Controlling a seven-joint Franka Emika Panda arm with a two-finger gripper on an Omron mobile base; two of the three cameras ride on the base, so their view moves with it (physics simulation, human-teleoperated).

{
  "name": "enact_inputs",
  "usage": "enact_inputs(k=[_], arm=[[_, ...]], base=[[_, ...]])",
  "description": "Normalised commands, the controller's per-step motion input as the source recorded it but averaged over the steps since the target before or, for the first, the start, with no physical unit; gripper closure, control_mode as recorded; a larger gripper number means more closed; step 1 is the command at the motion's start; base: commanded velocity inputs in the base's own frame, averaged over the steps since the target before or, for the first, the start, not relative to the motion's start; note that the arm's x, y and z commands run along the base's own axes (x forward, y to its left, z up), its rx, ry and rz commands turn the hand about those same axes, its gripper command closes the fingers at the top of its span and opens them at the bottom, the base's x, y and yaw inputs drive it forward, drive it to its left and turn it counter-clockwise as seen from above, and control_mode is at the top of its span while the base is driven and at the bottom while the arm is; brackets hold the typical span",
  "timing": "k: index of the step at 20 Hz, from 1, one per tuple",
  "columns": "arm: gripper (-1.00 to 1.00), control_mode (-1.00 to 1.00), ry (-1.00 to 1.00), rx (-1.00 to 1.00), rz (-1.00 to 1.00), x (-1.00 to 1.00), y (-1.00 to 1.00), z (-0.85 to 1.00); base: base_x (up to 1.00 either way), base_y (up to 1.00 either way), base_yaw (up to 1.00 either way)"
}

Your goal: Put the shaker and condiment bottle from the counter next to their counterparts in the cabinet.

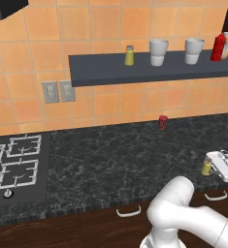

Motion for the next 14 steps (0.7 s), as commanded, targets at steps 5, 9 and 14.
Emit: enact_inputs(k=[5, 9, 14], arm=[[1.0, -1.0, -0.16, -0.05, 0.0, -0.33, 0.31, 0.69], [1.0, -1.0, -0.13, -0.08, -0.02, -0.34, 0.45, 0.72], [1.0, -1.0, -0.04, 0.0, -0.09, -0.34, 0.61, 0.52]], base=[[0.0, 0.0, 0.0], [0.0, 0.0, 0.0], [0.0, 0.0, 0.0]])
